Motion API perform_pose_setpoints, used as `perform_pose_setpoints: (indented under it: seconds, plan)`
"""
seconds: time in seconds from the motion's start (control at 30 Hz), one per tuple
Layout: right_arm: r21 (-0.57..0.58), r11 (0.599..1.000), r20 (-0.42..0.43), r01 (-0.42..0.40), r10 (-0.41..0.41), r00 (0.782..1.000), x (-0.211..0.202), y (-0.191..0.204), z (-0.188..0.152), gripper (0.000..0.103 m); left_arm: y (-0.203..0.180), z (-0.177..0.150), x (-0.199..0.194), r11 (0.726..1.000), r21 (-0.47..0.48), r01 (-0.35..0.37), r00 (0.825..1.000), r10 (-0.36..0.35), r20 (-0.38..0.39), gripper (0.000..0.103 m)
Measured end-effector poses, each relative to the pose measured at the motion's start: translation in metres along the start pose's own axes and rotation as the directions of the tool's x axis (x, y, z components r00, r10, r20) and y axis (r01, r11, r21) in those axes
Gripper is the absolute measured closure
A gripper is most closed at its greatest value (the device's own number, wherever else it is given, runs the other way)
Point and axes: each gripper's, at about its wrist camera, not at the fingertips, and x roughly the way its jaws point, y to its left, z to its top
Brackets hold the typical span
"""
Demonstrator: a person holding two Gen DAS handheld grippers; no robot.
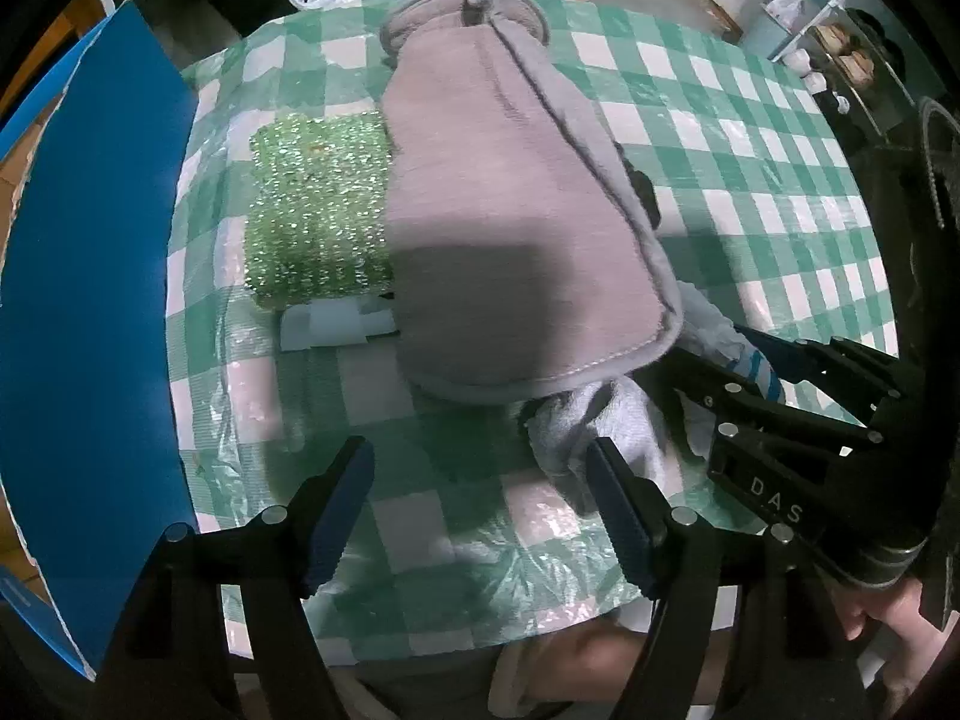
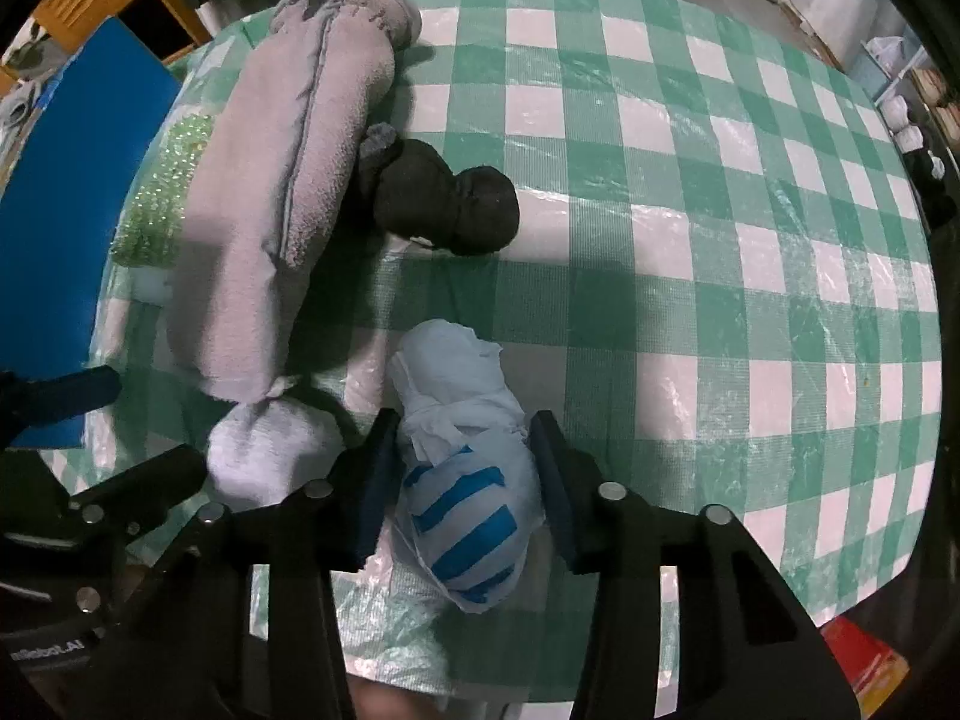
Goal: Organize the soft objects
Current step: 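Grasp the blue-striped sock with the right gripper while the left gripper grasps the grey sock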
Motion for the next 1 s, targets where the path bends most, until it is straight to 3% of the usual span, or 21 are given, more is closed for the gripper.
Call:
perform_pose_setpoints:
  seconds: [0.6,1.0]
  plan:
    - [0.107,0.994,0.076,-0.016,0.008,0.997,-0.032,-0.030,-0.003,0.064,-0.042,0.000,0.010,0.997,0.053,0.057,0.998,-0.056,-0.018,0.029]
    - [0.138,0.990,0.100,-0.023,0.009,0.995,-0.042,-0.045,-0.010,0.064,-0.064,0.002,0.033,0.994,0.090,0.054,0.998,-0.051,-0.039,0.029]
